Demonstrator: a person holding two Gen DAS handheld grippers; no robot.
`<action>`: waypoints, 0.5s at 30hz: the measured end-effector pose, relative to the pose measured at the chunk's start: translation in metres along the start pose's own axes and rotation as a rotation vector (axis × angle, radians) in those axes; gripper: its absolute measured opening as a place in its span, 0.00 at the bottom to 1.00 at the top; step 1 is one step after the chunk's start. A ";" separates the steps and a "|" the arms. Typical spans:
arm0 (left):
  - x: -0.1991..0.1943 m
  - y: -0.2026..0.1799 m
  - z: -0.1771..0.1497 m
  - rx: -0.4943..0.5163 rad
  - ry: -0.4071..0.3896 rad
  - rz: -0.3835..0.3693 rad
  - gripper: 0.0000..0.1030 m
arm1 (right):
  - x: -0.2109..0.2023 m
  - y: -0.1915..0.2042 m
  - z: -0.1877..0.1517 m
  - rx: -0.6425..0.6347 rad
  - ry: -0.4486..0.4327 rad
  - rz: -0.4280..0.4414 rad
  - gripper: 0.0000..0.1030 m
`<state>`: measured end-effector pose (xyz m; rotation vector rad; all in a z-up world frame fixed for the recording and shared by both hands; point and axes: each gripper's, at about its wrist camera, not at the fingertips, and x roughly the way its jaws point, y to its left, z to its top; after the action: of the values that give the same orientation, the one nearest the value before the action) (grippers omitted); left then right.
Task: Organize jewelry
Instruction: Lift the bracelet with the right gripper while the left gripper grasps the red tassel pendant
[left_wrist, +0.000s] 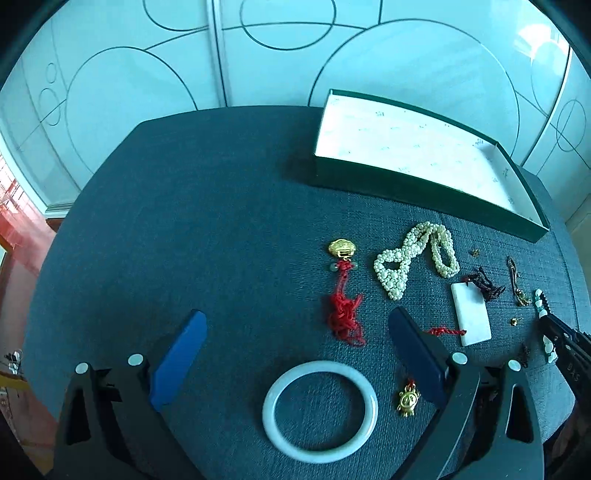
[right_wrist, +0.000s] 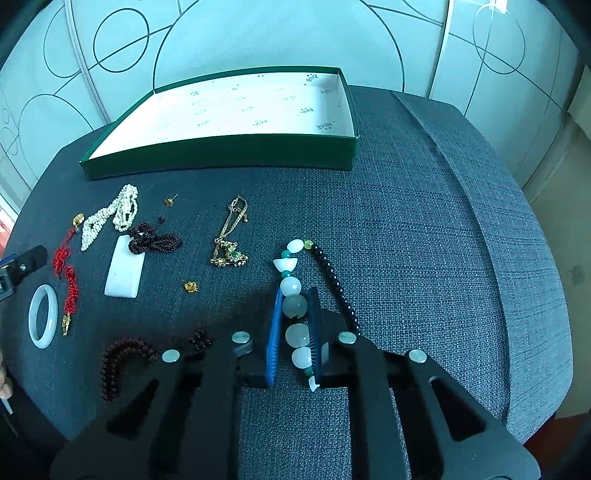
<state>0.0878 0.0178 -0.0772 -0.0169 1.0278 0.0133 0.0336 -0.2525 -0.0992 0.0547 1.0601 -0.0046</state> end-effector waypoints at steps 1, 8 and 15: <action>0.002 0.000 0.000 0.003 0.004 0.000 0.93 | 0.000 0.000 0.000 0.001 0.000 0.001 0.13; 0.019 -0.002 0.003 0.000 0.043 -0.032 0.67 | -0.001 -0.001 -0.001 0.004 -0.001 0.004 0.13; 0.021 -0.010 0.000 0.038 0.043 -0.055 0.67 | 0.000 -0.001 0.000 0.009 0.001 0.011 0.13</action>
<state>0.0995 0.0078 -0.0952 -0.0108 1.0700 -0.0567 0.0331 -0.2535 -0.0994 0.0690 1.0609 0.0004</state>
